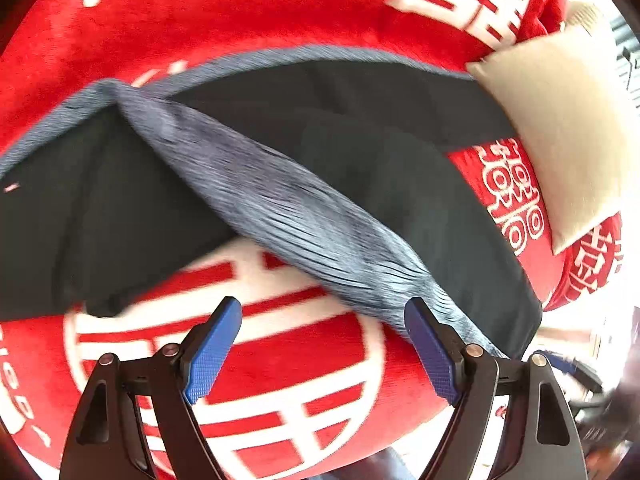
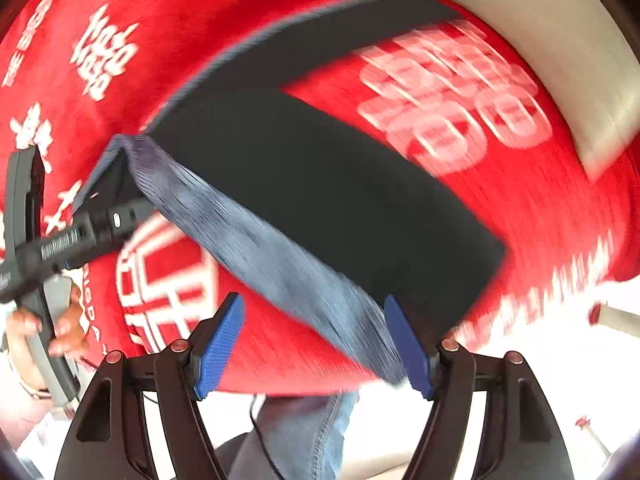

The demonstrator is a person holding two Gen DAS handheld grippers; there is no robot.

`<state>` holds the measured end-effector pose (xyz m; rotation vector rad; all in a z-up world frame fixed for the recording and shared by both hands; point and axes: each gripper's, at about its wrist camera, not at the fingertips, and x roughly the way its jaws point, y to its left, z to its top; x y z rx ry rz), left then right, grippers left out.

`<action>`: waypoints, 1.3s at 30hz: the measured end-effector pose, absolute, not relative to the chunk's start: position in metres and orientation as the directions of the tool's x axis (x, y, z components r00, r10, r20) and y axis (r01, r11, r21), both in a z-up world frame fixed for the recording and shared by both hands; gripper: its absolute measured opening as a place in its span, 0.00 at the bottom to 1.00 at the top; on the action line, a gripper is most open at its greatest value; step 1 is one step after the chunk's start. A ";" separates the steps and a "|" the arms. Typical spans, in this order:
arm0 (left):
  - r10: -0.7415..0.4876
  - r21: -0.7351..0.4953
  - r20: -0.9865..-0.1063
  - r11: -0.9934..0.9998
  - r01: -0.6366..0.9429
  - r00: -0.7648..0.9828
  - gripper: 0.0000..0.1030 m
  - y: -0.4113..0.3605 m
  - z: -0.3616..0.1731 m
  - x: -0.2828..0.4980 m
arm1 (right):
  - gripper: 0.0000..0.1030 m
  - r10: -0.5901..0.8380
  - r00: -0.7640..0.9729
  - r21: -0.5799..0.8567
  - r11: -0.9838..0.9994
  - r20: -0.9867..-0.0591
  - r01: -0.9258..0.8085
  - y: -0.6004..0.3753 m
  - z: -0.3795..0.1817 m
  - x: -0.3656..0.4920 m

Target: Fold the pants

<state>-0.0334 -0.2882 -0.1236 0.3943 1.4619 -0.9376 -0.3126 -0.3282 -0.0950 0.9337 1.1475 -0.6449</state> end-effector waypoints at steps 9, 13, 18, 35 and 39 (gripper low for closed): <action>-0.277 -0.286 -0.950 0.590 0.755 -0.144 0.82 -0.303 -0.138 -0.059 | 0.73 0.029 0.369 0.352 0.377 -0.929 0.857 -0.310 -0.141 -0.368; -0.267 -0.287 -0.952 0.600 0.747 -0.151 0.82 -0.312 -0.146 -0.065 | 0.50 0.042 0.422 0.405 0.377 -0.906 0.833 -0.311 -0.145 -0.364; -0.290 -0.333 -0.938 0.601 0.726 -0.190 0.22 -0.323 -0.148 -0.069 | 0.03 0.117 0.457 0.467 0.361 -0.882 0.808 -0.327 -0.139 -0.361; -0.400 -0.339 -0.913 0.635 0.695 -0.080 0.22 -0.432 -0.053 0.019 | 0.03 0.073 0.549 0.464 0.633 -0.833 0.620 -0.581 -0.002 -0.246; -0.356 -0.231 -0.934 0.630 0.742 0.012 0.54 -0.463 -0.047 0.035 | 0.03 0.081 0.483 0.405 0.672 -0.872 0.620 -0.639 -0.032 -0.200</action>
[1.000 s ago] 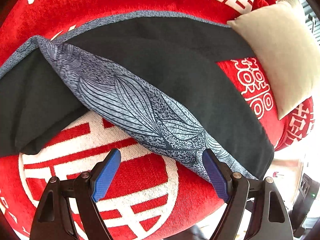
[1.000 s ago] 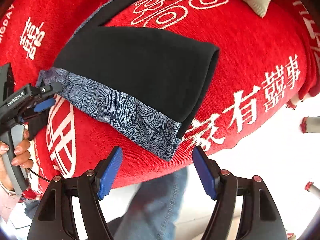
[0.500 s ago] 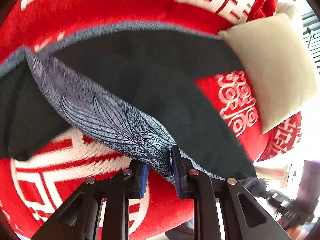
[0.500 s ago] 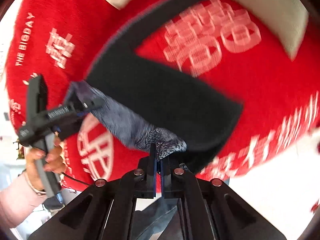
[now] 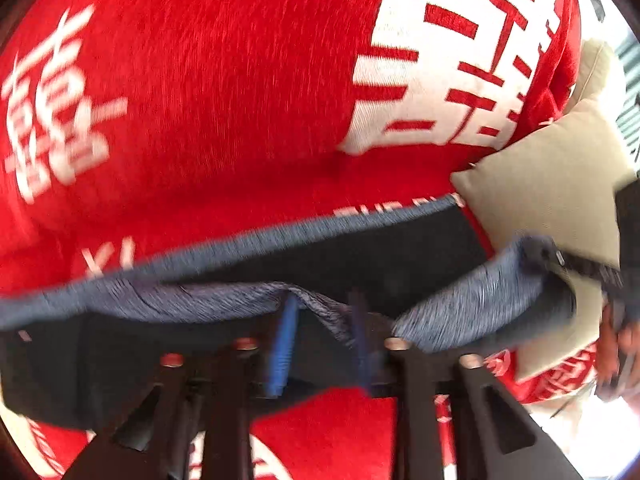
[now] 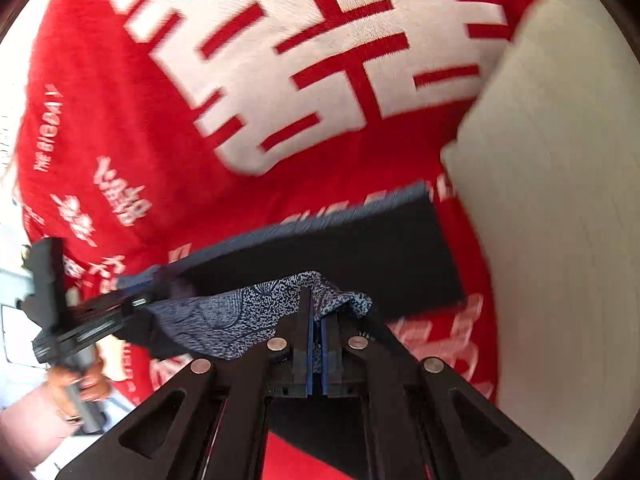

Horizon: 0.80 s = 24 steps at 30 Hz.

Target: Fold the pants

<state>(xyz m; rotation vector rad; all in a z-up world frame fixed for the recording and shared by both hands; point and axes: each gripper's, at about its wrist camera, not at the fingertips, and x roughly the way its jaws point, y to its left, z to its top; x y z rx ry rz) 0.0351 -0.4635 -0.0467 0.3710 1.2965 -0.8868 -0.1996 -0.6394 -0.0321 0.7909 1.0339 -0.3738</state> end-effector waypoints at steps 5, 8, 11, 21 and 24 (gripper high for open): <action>-0.303 -0.108 -0.944 0.661 0.743 0.132 0.71 -0.458 -0.049 0.050 | 0.06 0.089 0.345 0.314 0.661 -0.934 0.681 -0.693 -0.097 -0.159; -0.217 -0.068 -0.969 0.699 0.711 0.121 0.71 -0.448 -0.076 0.053 | 0.11 0.087 0.298 0.278 0.664 -0.951 0.694 -0.704 -0.110 -0.147; -0.162 -0.047 -0.981 0.722 0.691 0.103 0.71 -0.442 -0.099 0.049 | 0.49 0.105 0.360 0.338 0.649 -0.927 0.682 -0.708 -0.097 -0.147; -0.106 0.011 -0.985 0.746 0.666 0.136 0.71 -0.464 -0.141 0.037 | 0.23 0.023 0.367 0.265 0.733 -0.930 0.627 -0.654 -0.068 -0.160; -0.098 0.014 -0.986 0.761 0.648 0.136 0.71 -0.467 -0.152 0.037 | 0.22 0.021 0.271 0.196 0.748 -0.962 0.634 -0.650 -0.114 -0.156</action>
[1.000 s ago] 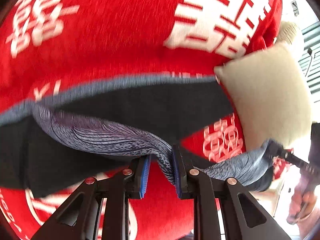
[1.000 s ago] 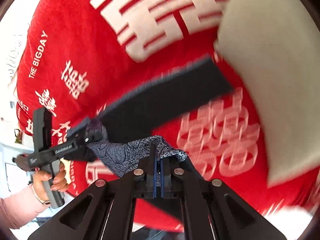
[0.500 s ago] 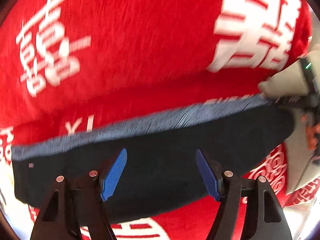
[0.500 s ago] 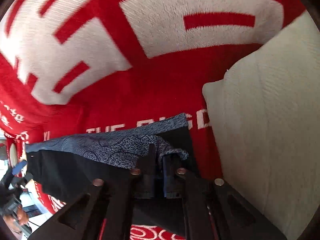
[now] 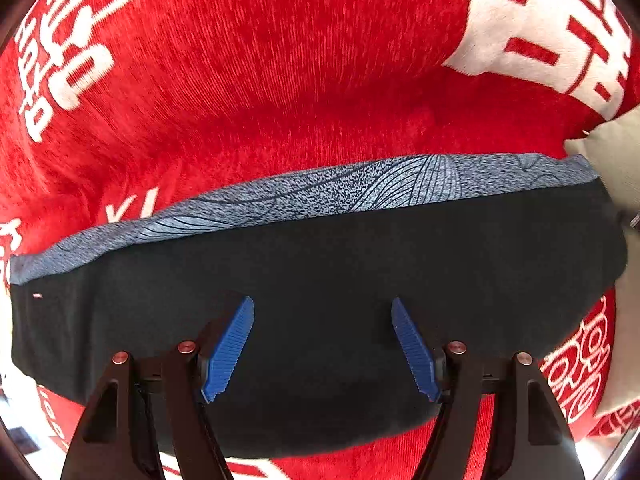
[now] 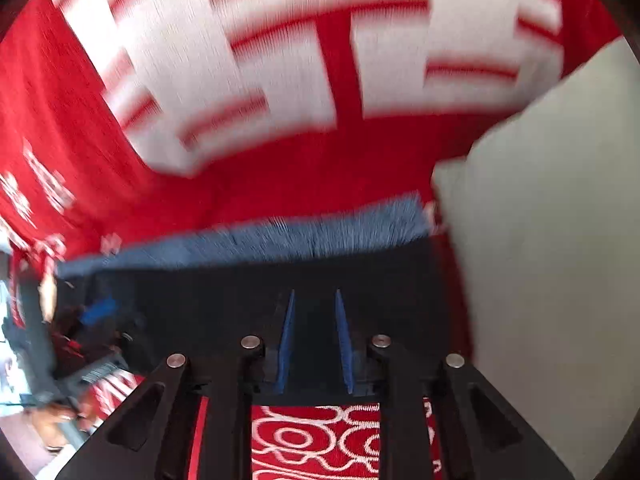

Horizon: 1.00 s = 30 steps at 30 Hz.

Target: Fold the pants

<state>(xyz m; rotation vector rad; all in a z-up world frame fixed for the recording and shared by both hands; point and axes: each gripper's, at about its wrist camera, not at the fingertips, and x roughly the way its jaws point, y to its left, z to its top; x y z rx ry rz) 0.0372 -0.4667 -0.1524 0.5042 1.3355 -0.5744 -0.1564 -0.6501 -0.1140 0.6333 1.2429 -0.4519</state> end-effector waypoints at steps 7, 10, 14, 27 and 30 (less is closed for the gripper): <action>-0.077 0.021 -0.987 0.801 0.598 0.138 0.71 -0.455 -0.165 0.053 | 0.17 -0.026 0.229 0.144 0.707 -0.973 0.692 -0.672 -0.139 -0.160; -0.069 0.055 -0.980 0.807 0.588 0.186 0.71 -0.432 -0.148 0.067 | 0.29 -0.011 0.251 0.170 0.707 -0.968 0.687 -0.658 -0.125 -0.162; -0.035 0.117 -0.965 0.827 0.551 0.258 0.71 -0.385 -0.131 0.097 | 0.37 0.026 0.291 0.217 0.727 -0.956 0.651 -0.625 -0.115 -0.158; 0.076 0.217 -0.950 0.857 0.467 0.302 0.95 -0.277 -0.188 0.214 | 0.36 0.049 0.330 0.235 0.800 -0.943 0.552 -0.491 -0.148 -0.069; 0.070 0.221 -0.946 0.852 0.475 0.316 0.95 -0.252 -0.175 0.217 | 0.38 0.111 0.351 0.308 0.755 -0.930 0.579 -0.476 -0.135 -0.076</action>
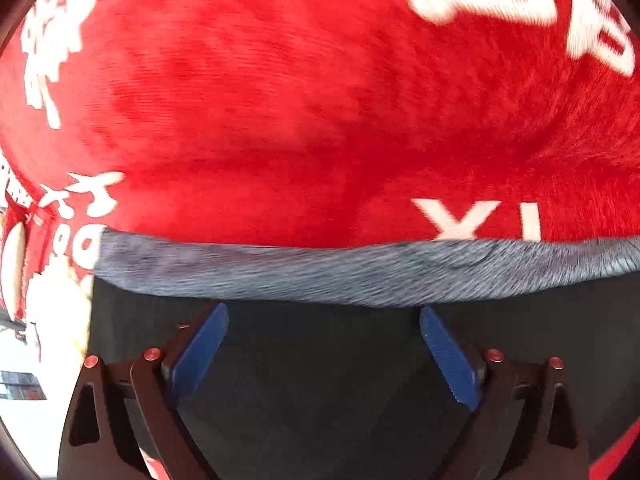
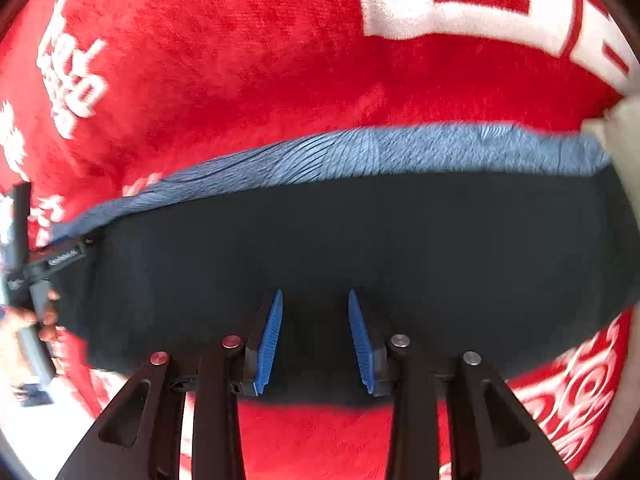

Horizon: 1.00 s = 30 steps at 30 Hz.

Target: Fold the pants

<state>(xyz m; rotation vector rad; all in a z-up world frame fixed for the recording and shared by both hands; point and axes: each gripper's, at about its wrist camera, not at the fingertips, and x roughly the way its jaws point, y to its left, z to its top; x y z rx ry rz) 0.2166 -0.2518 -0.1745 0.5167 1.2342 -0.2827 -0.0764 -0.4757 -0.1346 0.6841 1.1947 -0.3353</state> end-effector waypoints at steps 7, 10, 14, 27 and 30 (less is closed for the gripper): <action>0.092 0.259 -0.928 0.857 0.445 0.362 0.95 -0.152 -0.146 0.222 | 0.42 0.482 0.439 0.643 0.665 -0.758 0.380 -0.338 -0.139 -0.056; 0.155 0.314 -0.917 0.849 0.425 0.368 0.95 -0.122 -0.159 0.229 | 0.42 0.517 0.442 0.674 0.643 -0.733 0.365 -0.299 -0.160 -0.040; 0.130 0.273 -0.928 0.874 0.403 0.348 0.95 -0.096 -0.170 0.231 | 0.42 0.538 0.476 0.716 0.570 -0.696 0.403 -0.284 -0.186 -0.021; 0.060 0.221 -0.935 0.870 0.441 0.350 1.00 -0.090 -0.175 0.230 | 0.05 0.431 0.455 0.615 0.665 -0.779 0.424 -0.247 -0.163 0.003; 0.069 0.204 -0.943 0.891 0.406 0.324 1.00 -0.089 -0.169 0.232 | 0.05 0.455 0.388 0.597 0.645 -0.801 0.477 -0.249 -0.184 -0.017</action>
